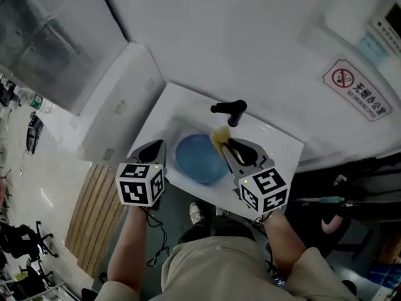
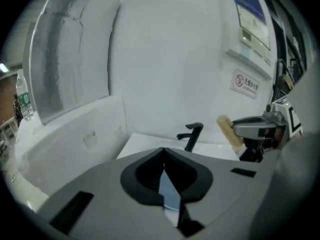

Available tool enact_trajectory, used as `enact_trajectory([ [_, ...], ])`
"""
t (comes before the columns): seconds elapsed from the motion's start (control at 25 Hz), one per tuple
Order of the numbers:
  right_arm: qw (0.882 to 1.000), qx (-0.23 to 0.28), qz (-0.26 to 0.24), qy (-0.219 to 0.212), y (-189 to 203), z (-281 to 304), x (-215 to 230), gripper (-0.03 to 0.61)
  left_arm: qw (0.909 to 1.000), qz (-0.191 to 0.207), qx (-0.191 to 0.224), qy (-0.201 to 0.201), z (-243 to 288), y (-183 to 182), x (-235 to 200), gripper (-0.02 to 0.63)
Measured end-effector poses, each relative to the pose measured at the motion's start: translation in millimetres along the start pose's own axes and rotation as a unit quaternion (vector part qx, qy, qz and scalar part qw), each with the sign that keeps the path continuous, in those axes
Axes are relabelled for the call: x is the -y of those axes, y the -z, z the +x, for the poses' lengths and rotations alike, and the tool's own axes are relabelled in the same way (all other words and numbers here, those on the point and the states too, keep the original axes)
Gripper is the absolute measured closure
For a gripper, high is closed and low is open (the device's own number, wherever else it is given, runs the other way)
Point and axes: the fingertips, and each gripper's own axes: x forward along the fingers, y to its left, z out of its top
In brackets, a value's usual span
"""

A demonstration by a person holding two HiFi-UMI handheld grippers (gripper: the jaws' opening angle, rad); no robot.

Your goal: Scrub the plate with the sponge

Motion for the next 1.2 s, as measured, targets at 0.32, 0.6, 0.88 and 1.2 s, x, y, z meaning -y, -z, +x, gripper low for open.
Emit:
enact_trajectory([
  [0.32, 0.994, 0.104, -0.040, -0.014, -91.3, -57.0, -43.8, 0.509, 0.9898, 0.064, 0.127, 0.008, -89.5, -74.8, 25.9, 0.607],
  [0.6, 0.982, 0.173, -0.072, -0.029, -146.4, -101.4, -80.8, 0.509, 0.9720, 0.097, 0.214, 0.002, -162.3, -112.9, 42.8, 0.607],
  [0.88, 0.971, 0.217, -0.094, -0.036, -170.1, -138.8, -112.6, 0.509, 0.9543, 0.122, 0.272, 0.021, -217.3, -131.3, 63.6, 0.607],
  [1.2, 0.970, 0.214, -0.108, -0.045, -163.5, -155.0, -125.4, 0.512, 0.9588, 0.125, 0.255, 0.004, -221.4, -102.8, 62.4, 0.607],
])
